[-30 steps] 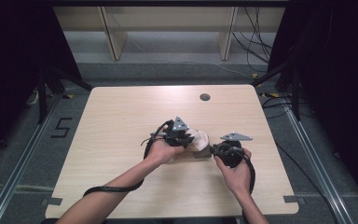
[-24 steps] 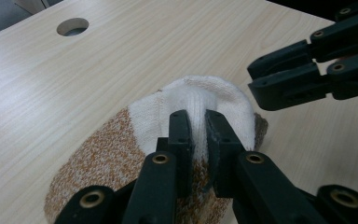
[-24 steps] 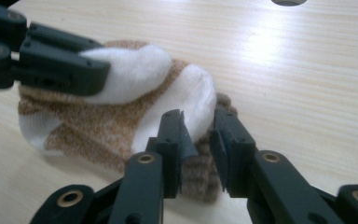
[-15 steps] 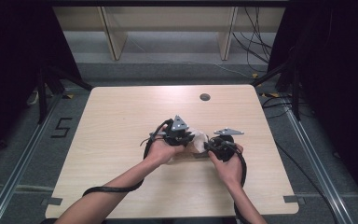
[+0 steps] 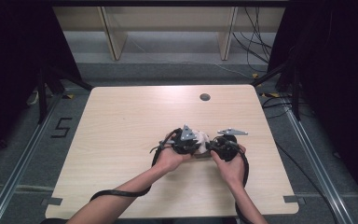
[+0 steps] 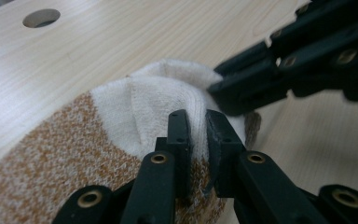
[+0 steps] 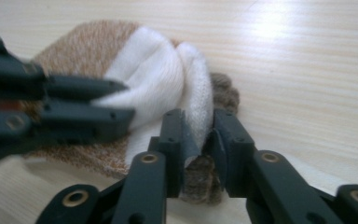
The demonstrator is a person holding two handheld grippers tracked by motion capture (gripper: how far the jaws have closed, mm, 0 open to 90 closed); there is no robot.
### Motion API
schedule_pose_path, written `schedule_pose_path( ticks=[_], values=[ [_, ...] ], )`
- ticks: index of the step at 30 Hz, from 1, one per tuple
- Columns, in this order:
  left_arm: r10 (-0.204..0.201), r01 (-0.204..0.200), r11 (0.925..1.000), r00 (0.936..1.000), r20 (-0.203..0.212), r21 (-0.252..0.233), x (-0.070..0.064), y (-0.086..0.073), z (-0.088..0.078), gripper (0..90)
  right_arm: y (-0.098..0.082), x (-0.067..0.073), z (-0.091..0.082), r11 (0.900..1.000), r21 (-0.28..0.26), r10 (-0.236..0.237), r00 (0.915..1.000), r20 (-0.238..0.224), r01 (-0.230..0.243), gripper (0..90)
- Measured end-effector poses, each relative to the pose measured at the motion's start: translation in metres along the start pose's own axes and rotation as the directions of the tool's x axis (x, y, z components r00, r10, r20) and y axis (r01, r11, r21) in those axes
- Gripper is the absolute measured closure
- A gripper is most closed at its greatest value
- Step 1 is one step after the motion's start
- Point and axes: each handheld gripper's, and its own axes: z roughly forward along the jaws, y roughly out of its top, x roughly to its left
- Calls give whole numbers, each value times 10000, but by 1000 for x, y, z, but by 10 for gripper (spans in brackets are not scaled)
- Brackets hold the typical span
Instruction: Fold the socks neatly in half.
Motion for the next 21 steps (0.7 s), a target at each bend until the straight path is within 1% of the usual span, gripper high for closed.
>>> schedule_pose_path(
  ticks=[1,3,4,5,6,7,8,9,10,11,12,13,14,15,16,17,18,19,20,21],
  values=[
    [34,-34,10000,10000,-29,17,-1,0,0,799,3,-1,-2,9996,-230,-147,9999,76,148,721],
    [155,-155,9999,9999,-28,63,-1,0,0,794,10,2,-10,9980,-639,36,9999,144,-27,712],
    [161,-161,9998,9999,-18,79,-1,0,0,790,14,3,-12,9966,-820,-59,9998,201,75,708],
    [153,-152,9998,9999,-21,91,-1,0,0,785,18,6,-14,9950,-999,-50,10000,35,53,700],
    [163,-163,9998,9999,-8,101,-1,0,1,779,22,8,-13,9956,-934,-91,10000,-7,90,687],
    [183,-183,9998,9998,-1,105,-2,0,1,772,25,10,-11,9958,-854,-317,9995,15,317,676],
    [190,-190,9998,9998,-7,95,-2,0,0,767,27,12,-7,9968,-731,-317,9995,-73,311,672],
    [220,-221,9997,9998,7,98,-2,0,0,756,27,16,-2,9983,-579,-103,9999,8,103,672],
    [248,-248,9997,9997,64,91,-2,-1,0,742,29,13,4,9974,-294,-654,9979,-10,654,675],
    [284,-284,9996,9995,156,27,-2,0,-1,714,27,13,9,9987,-72,-509,9987,-14,509,688],
    [224,-224,9997,9995,240,-18,-3,0,-2,678,26,12,13,9967,105,-805,9966,167,804,704],
    [244,-241,9997,9990,384,-84,-2,0,-4,629,24,12,17,9971,252,-725,9973,89,723,711],
    [209,-200,9997,9986,493,-171,-2,1,-9,583,22,13,18,9976,368,-592,9982,125,587,723],
    [158,-138,9995,9975,688,-292,-1,2,-15,556,22,12,18,9967,361,-729,9972,167,723,736],
    [162,-127,9986,9976,671,-512,1,3,-23,550,21,13,18,9972,379,-658,9977,164,651,746],
    [119,-80,9980,9980,619,-632,4,5,-33,552,21,14,18,9966,398,-727,9972,201,718,752],
    [69,-32,9970,9988,482,-769,9,5,-42,569,20,13,17,9963,447,-739,9971,195,730,755],
    [-158,181,9960,9995,268,-873,15,5,-51,595,20,13,17,9960,492,-754,9970,188,744,757],
    [-477,476,9964,9989,5,-706,25,4,-60,619,20,9,18,9928,485,-1097,9939,88,1091,761],
    [-544,532,9970,9983,-204,-559,32,2,-64,653,20,9,18,9962,468,-734,9973,35,731,763]
  ],
)
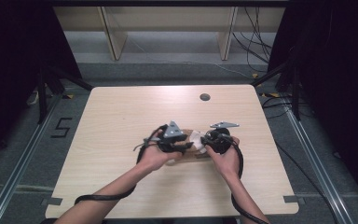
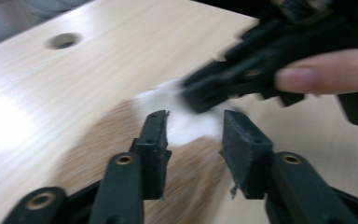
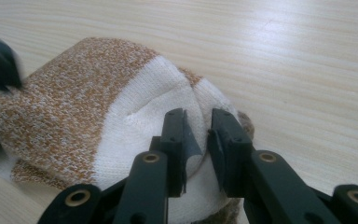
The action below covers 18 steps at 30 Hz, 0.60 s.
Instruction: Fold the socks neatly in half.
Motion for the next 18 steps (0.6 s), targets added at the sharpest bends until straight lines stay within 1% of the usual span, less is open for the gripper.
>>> schedule_pose_path(
  ticks=[1,2,3,4,5,6,7,8,9,12,13,14,15,16,17,18],
  values=[
    [-73,78,9997,9997,-232,235,8,-3,-4,675,0,-1,0,10000,-34,-66,10000,-66,66,765],
    [-167,184,9989,9991,-402,436,15,-7,-5,699,0,-2,1,9998,-153,-160,9999,21,161,768],
    [-259,286,9977,9987,-436,619,20,-12,-6,716,0,-1,0,10000,-26,-11,10000,-1,11,770],
    [-430,464,9962,9979,-477,738,23,-17,-5,729,0,-3,2,9998,-120,-141,9998,-122,140,770],
    [-440,487,9947,9976,-535,901,25,-22,-4,739,0,-1,0,9999,75,101,9999,-101,-101,771],
    [-395,435,9946,9983,-431,941,25,-27,-2,748,-1,-2,0,10000,26,69,9998,-168,-68,772],
    [-405,436,9939,9986,-333,1013,24,-31,0,752,-1,-4,2,9999,-29,-163,9999,-41,162,772],
    [-382,411,9938,9988,-300,1034,22,-35,2,753,-1,-5,1,9999,2,-154,9997,-204,154,771],
    [-229,254,9933,9994,-241,1127,20,-37,5,753,-1,-5,1,10000,-24,-46,9998,-217,46,772],
    [14,6,9913,9999,-154,1313,15,-41,14,753,0,-6,-1,9995,126,-292,9996,-63,293,772],
    [129,-106,9911,9998,-166,1330,14,-42,16,753,0,-6,-1,9996,132,-261,9997,11,261,772],
    [261,-231,9890,9995,-188,1460,14,-41,16,754,0,-7,-1,9994,123,-333,9993,-140,335,772],
    [394,-353,9870,9990,-226,1569,14,-40,17,755,0,-5,-3,9998,191,79,9999,-79,-78,771],
    [523,-471,9848,9983,-263,1675,13,-39,17,755,-1,-6,-3,9998,185,34,9999,-134,-32,772],
    [627,-567,9829,9976,-288,1750,12,-38,18,755,-1,-9,-3,9997,125,-217,9996,-156,219,772],
    [714,-645,9814,9970,-315,1806,12,-38,18,756,-2,-10,-4,9994,161,-292,9995,-78,294,774]
  ],
)
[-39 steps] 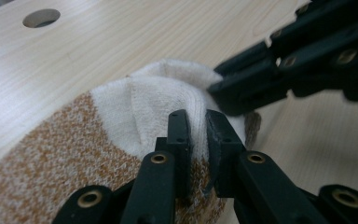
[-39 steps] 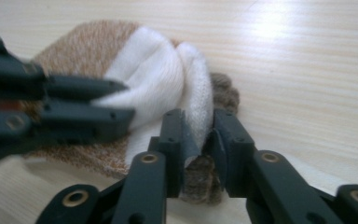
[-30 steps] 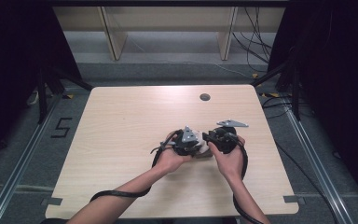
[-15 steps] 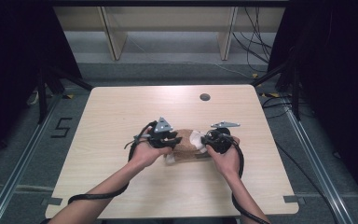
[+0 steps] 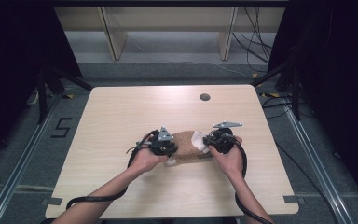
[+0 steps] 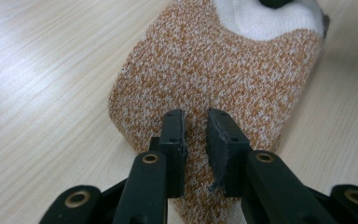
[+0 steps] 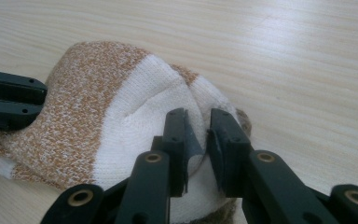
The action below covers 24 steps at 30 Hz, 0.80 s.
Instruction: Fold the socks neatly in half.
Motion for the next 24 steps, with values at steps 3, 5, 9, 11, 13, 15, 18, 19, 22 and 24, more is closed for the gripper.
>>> schedule_pose_path(
  ticks=[3,5,9,11,13,15,18,19,22,24],
  values=[
    [28,-28,10000,10000,-69,23,0,0,0,756,-1,-1,1,9999,-2,-102,9999,-56,102,787],
    [103,-103,9999,9999,-89,-14,0,-1,-1,755,-2,-5,3,9992,-222,-327,9994,-117,325,789],
    [20,-23,9996,9999,-103,-285,1,-2,-3,724,-2,-3,1,9994,-175,-283,9996,-43,282,786],
    [-93,87,9991,9998,-155,-412,4,-1,-6,654,-2,-2,2,9992,-301,-253,9996,-129,249,778],
    [-245,235,9983,9995,-187,-536,7,0,-10,593,-1,0,0,9995,-276,-161,9998,-81,158,759],
    [-317,298,9969,9992,-252,-730,7,2,-13,539,0,1,-2,9985,-396,-367,9993,-37,366,723],
    [-268,250,9965,9994,-217,-794,6,5,-19,466,2,4,-6,9980,-570,-280,9996,72,284,659],
    [-273,253,9966,9993,-238,-789,5,6,-21,451,3,3,-8,9951,-756,-621,9976,313,643,637],
    [-110,85,9971,9994,-326,-751,3,8,-26,394,5,5,-13,9958,-846,-337,9991,271,359,586],
    [48,-78,9971,9992,-401,-751,4,8,-29,353,5,4,-15,9956,-857,-340,9988,347,369,563]
  ],
)
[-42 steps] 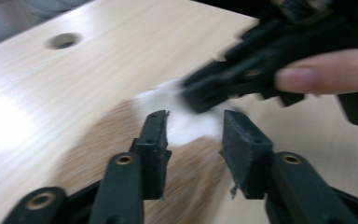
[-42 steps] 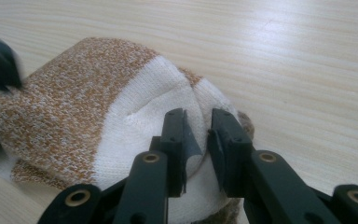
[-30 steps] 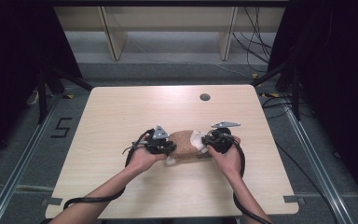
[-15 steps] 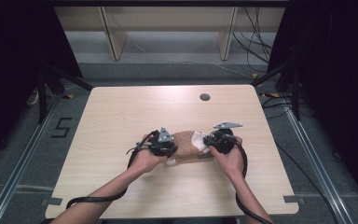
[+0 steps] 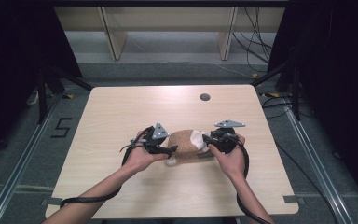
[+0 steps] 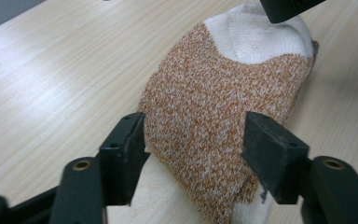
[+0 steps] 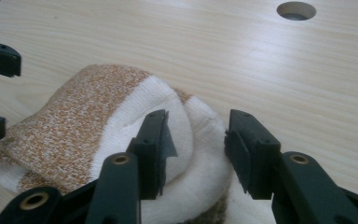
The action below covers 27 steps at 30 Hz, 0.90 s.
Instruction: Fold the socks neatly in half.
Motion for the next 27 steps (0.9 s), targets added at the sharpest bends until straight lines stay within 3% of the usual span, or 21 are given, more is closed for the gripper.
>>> schedule_pose_path(
  ticks=[2,5,6,7,8,9,11,14,20,21,22,23,24,25,27],
  values=[
    [160,-161,9999,9998,-123,-29,2,0,-4,329,-1,-3,-2,10000,-60,-22,10000,58,23,548],
    [123,-124,9999,9997,-214,-63,5,-3,-8,304,-3,-6,-6,9997,-139,221,9997,57,-220,528],
    [140,-142,9999,9996,-258,-51,7,-4,-10,301,-4,-8,-6,9997,-224,87,10000,30,-86,523],
    [197,-197,9998,9993,-305,1,8,-5,-12,297,-5,-8,-8,9994,-186,283,9996,52,-282,518],
    [178,-179,9998,9995,-273,-25,10,-6,-14,293,-6,-10,-8,9997,-220,91,9999,43,-90,514],
    [157,-157,9999,9994,-312,-15,11,-8,-16,289,-7,-10,-9,9993,-185,324,9994,70,-323,511],
    [158,-159,9999,9990,-415,-8,15,-12,-20,285,-9,-12,-12,9996,-212,194,9998,51,-193,504],
    [125,-124,9999,9986,-506,32,20,-18,-27,281,-11,-12,-15,9991,-179,379,9992,110,-377,493],
    [80,-82,10000,9975,-706,-26,29,-28,-41,278,-15,-14,-21,10000,-68,66,9999,159,-65,472],
    [110,-104,9999,9972,-737,82,31,-30,-45,278,-16,-12,-23,9996,-51,267,9995,148,-267,470],
    [-32,24,9999,9969,-782,-100,32,-32,-46,278,-17,-13,-24,10000,-86,-33,9996,279,35,467],
    [-50,42,9999,9966,-826,-102,34,-34,-49,278,-18,-12,-24,9997,-118,204,9998,62,-203,465],
    [-87,78,9999,9962,-869,-117,35,-36,-51,278,-19,-12,-26,9999,-147,54,9999,93,-53,464],
    [-7,13,10000,9960,-896,61,37,-37,-55,278,-21,-9,-28,9986,-169,494,9987,134,-492,460],
    [-87,78,9999,9956,-937,-97,40,-42,-59,278,-22,-13,-32,9999,-110,-37,9997,241,39,456]
  ],
)
